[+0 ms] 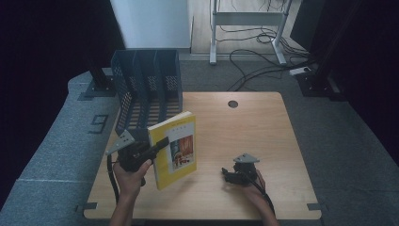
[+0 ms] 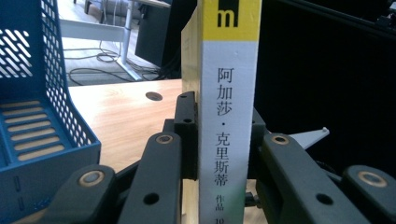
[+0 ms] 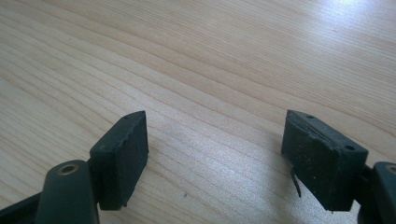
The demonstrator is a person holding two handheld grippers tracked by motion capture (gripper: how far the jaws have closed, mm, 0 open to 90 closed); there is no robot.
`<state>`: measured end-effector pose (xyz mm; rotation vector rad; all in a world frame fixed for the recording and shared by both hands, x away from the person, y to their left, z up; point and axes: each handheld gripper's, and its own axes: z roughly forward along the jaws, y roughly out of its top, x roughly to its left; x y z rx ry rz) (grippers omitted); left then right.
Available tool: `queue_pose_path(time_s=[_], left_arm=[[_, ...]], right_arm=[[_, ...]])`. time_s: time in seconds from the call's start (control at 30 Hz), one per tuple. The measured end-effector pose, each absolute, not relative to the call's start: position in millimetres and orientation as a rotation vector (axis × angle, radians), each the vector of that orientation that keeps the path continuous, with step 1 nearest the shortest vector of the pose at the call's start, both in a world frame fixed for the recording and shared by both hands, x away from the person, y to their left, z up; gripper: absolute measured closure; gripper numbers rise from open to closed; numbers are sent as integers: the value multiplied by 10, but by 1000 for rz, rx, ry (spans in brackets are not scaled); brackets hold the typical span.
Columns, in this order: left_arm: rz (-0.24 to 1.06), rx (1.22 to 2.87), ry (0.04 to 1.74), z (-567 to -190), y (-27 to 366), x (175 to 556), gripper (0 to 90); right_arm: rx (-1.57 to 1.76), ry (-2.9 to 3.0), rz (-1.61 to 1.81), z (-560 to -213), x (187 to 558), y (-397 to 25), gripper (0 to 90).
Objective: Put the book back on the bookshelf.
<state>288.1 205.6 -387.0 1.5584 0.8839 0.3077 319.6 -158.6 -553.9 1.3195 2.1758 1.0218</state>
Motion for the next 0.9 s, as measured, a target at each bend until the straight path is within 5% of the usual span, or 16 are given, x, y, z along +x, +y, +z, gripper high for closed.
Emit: queue_pose_path(time_s=[0.9], left_arm=[[367, 1498, 942, -3721, 2287, 3051, 756]], right_arm=[[1308, 2178, 1003, -5541, 3191, -1568, 217]])
